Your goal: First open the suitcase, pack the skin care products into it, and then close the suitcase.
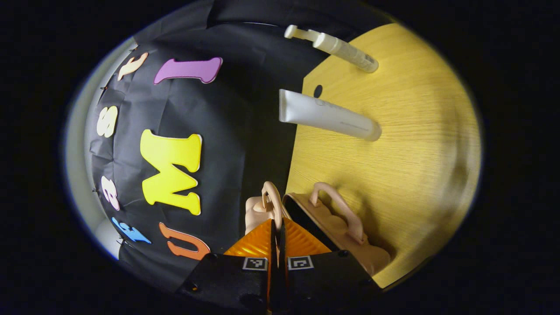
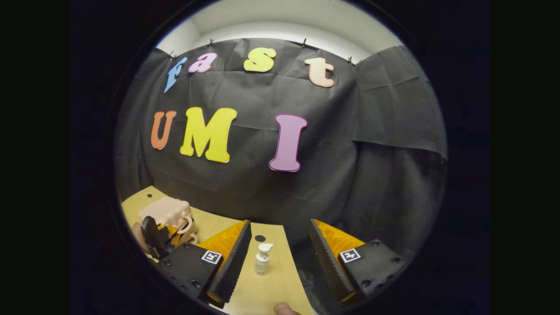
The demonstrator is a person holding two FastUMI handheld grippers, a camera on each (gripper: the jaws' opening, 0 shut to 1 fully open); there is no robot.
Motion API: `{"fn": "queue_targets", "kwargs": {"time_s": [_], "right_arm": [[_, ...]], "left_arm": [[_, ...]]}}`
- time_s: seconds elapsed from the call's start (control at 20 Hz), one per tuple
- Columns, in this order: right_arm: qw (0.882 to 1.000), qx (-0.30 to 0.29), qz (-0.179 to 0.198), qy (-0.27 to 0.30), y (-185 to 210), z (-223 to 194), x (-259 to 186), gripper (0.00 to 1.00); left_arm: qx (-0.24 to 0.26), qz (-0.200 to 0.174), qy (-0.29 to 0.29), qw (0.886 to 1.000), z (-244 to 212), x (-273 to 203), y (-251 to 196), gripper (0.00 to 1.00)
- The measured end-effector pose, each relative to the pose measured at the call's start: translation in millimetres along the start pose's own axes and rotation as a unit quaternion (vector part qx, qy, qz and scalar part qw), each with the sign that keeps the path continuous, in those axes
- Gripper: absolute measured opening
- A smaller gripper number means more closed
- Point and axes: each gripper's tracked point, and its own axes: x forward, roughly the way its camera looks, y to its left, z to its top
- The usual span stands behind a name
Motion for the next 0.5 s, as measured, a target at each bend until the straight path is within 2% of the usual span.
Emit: {"fn": "queue_targets", "kwargs": {"time_s": [0.25,0.5], "right_arm": [[0.999,0.02,-0.027,-0.011,25,25,-8,0.79],[0.999,0.014,-0.026,-0.022,71,43,-16,0.79]], "left_arm": [[-0.062,0.008,-0.014,0.998,-29,-17,69,0.03],[-0.129,0.032,-0.005,0.991,-105,-30,143,0.03]]}}
